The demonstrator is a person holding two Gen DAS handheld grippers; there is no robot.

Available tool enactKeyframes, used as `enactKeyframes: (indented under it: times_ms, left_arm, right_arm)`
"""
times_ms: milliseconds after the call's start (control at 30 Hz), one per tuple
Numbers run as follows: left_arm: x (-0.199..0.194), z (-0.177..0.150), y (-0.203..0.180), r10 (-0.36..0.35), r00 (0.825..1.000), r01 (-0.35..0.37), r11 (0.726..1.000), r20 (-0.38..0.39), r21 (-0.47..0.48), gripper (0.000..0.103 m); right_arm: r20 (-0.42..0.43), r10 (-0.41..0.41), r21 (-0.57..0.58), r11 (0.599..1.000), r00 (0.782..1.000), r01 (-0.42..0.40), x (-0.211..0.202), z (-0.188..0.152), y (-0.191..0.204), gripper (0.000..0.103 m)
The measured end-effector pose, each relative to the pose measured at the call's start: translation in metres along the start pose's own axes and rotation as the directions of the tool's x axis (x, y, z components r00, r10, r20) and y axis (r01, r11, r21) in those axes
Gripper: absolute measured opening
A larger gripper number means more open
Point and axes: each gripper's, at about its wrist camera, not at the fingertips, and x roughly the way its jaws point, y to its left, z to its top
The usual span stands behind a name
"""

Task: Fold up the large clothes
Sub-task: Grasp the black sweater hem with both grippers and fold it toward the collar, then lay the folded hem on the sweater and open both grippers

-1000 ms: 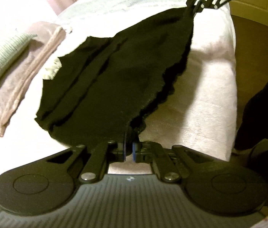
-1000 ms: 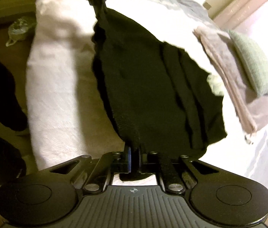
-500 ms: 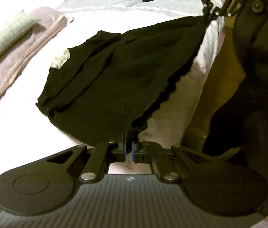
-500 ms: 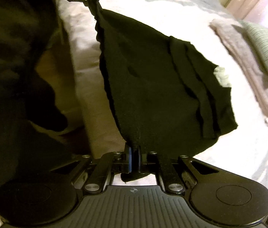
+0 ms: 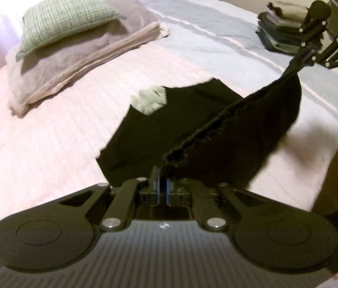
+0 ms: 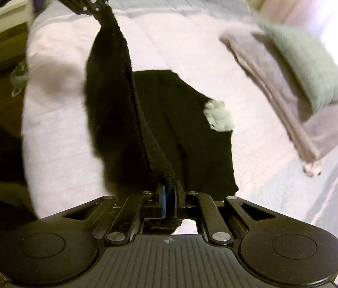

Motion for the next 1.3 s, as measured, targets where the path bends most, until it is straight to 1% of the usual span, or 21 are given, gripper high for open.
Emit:
enactKeyframes:
  times_ms: [67,167,233,333,400,500,600,700,767,800,900,967,1033,1100,1133,1167,1200,1267,1300]
  left_arm:
    - [0.028,0.015,0.030,-0.032,0.999,0.032,0.999,-0.007,-0.028,0.002]
    - [0.075,0.034,0.073,-0.087,0.995,0.084,0.994,-0.043,-0.076,0.002]
    - [0.105,0.043,0.097,-0.123,0.990,0.115,0.988,-0.070,-0.107,0.002]
    - [0.144,0.054,0.127,-0.161,0.981,0.147,0.980,-0.105,-0.133,0.002]
    - [0.169,0.059,0.144,-0.179,0.975,0.157,0.975,-0.131,-0.159,0.002]
    - [0.199,0.060,0.162,-0.192,0.967,0.159,0.967,-0.164,-0.197,0.002]
    - [0.227,0.060,0.172,-0.191,0.962,0.145,0.962,-0.194,-0.231,0.002]
    - [0.251,0.058,0.183,-0.188,0.960,0.128,0.954,-0.210,-0.270,0.002]
    - [0.265,0.056,0.189,-0.183,0.958,0.119,0.954,-0.219,-0.277,0.002]
    - [0.271,0.056,0.191,-0.184,0.957,0.116,0.951,-0.223,-0.285,0.002]
    - [0.294,0.052,0.198,-0.187,0.953,0.110,0.946,-0.238,-0.304,0.003]
    - [0.307,0.046,0.204,-0.195,0.952,0.107,0.934,-0.236,-0.340,0.004]
    - [0.313,0.041,0.209,-0.176,0.956,0.082,0.928,-0.233,-0.363,0.007]
    - [0.314,0.038,0.216,-0.163,0.960,0.063,0.918,-0.228,-0.392,0.013]
    - [0.311,0.036,0.219,-0.151,0.964,0.051,0.914,-0.218,-0.403,0.018]
    - [0.305,0.035,0.222,-0.128,0.969,0.031,0.912,-0.211,-0.409,0.018]
    - [0.300,0.034,0.224,-0.104,0.972,0.009,0.911,-0.210,-0.412,0.017]
    - [0.282,0.031,0.229,-0.063,0.979,-0.026,0.904,-0.195,-0.426,0.016]
    - [0.273,0.031,0.229,-0.054,0.982,-0.030,0.904,-0.183,-0.426,0.016]
  right_arm:
    - [-0.044,-0.009,-0.013,1.000,0.999,0.009,0.025,0.015,-0.031,0.003]
    - [-0.090,0.020,0.047,0.999,0.996,-0.016,0.064,0.030,-0.076,0.003]
    - [-0.117,0.031,0.062,0.998,0.993,-0.024,0.085,0.035,-0.098,0.003]
    - [-0.131,0.070,0.121,0.991,0.989,-0.054,0.113,0.043,-0.138,0.003]
    - [-0.142,0.093,0.136,0.988,0.985,-0.074,0.129,0.047,-0.160,0.003]
    - [-0.148,0.149,0.174,0.977,0.978,-0.122,0.158,0.050,-0.191,0.003]
    - [-0.139,0.190,0.202,0.966,0.972,-0.160,0.187,0.048,-0.212,0.003]
    - [-0.132,0.218,0.226,0.956,0.967,-0.185,0.215,0.046,-0.229,0.003]
    - [-0.114,0.230,0.249,0.948,0.966,-0.197,0.229,0.043,-0.242,0.003]
    - [-0.118,0.290,0.198,0.944,0.950,-0.264,0.233,0.042,-0.245,0.003]
    - [-0.090,0.297,0.256,0.929,0.951,-0.266,0.251,0.034,-0.255,0.003]
    - [-0.080,0.292,0.293,0.921,0.953,-0.258,0.265,0.026,-0.258,0.003]
    - [-0.059,0.287,0.353,0.902,0.956,-0.249,0.276,0.017,-0.261,0.008]
    - [-0.051,0.238,0.436,0.879,0.970,-0.193,0.279,0.006,-0.266,0.021]
    - [-0.055,0.200,0.480,0.865,0.978,-0.149,0.278,0.000,-0.270,0.024]
    - [-0.070,0.149,0.531,0.842,0.986,-0.089,0.275,-0.009,-0.276,0.033]
    - [-0.087,0.107,0.572,0.819,0.990,-0.038,0.270,-0.015,-0.282,0.036]
    - [-0.102,0.035,0.641,0.767,0.994,0.038,0.249,-0.028,-0.291,0.036]
    - [-0.088,0.019,0.671,0.740,0.996,0.046,0.235,-0.033,-0.292,0.036]
